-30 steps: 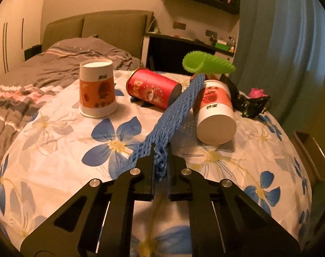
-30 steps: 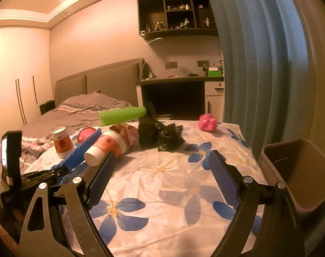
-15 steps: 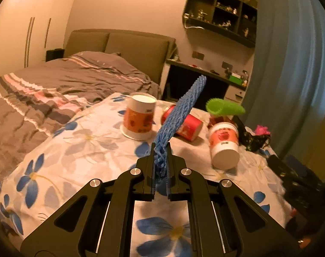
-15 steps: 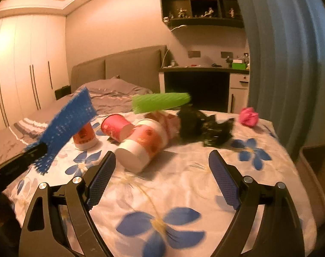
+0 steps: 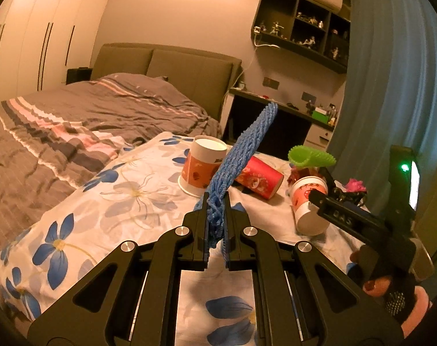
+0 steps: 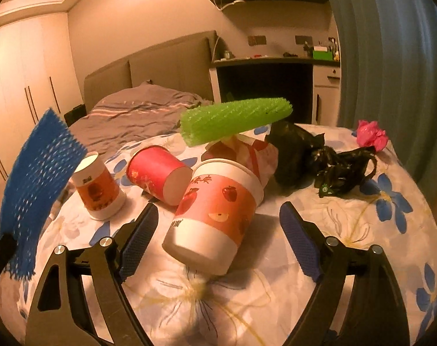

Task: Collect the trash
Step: 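Grasp the blue mesh net with the left tool while the right tool grasps the apple-print paper cup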

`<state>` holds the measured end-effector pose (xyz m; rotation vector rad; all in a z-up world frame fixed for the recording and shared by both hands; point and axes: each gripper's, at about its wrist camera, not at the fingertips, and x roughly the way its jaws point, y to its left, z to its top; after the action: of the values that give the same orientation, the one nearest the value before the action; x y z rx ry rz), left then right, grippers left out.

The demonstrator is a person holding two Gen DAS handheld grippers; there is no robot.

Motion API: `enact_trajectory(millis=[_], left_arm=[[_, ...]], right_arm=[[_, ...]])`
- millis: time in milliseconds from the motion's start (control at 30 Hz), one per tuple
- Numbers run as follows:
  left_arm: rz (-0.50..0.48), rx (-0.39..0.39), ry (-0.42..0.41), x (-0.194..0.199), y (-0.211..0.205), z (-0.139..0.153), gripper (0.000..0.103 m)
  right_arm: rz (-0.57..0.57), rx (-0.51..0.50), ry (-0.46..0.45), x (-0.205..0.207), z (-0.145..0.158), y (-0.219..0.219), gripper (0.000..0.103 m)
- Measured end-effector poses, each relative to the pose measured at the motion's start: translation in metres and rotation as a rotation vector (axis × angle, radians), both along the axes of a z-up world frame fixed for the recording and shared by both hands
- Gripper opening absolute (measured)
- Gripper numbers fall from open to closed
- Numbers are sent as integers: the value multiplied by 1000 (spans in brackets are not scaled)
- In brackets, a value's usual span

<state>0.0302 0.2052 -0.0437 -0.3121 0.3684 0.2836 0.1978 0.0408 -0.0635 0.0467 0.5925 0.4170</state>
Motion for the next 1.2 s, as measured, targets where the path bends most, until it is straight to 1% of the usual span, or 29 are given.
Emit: enact_trajectory(millis=[100, 167, 200, 233, 267, 300, 467, 633, 833, 1200], left_arm=[[-11, -3, 0, 0, 2, -1, 6], [-16, -3, -1, 0, 2, -1, 6], [-17, -4, 0, 0, 3, -1, 6], [-16, -3, -1, 1, 2, -1, 6], [-16, -3, 0, 1, 2, -1, 6], [-16, -4, 0, 1, 2, -1, 6], [-20, 0, 2, 1, 0, -2, 6], [-31, 10, -2, -1, -9, 2, 6], [-54, 20, -7, 0, -24, 6, 6], [-125, 70, -14, 1, -67, 17, 6]], right_arm=[[-2, -3, 30, 8, -3, 3, 78], [-1, 0, 59, 12, -7, 3, 72], [2, 7, 70, 13, -8, 2, 71], [5, 16, 83, 14, -10, 1, 68], [7, 18, 90, 14, -10, 0, 62], [13, 18, 96, 14, -11, 0, 59], [39, 9, 82, 4, -11, -5, 57], [62, 22, 79, -17, -9, -22, 57], [74, 33, 54, -49, -4, -55, 57], [24, 96, -36, -86, 15, -119, 57]])
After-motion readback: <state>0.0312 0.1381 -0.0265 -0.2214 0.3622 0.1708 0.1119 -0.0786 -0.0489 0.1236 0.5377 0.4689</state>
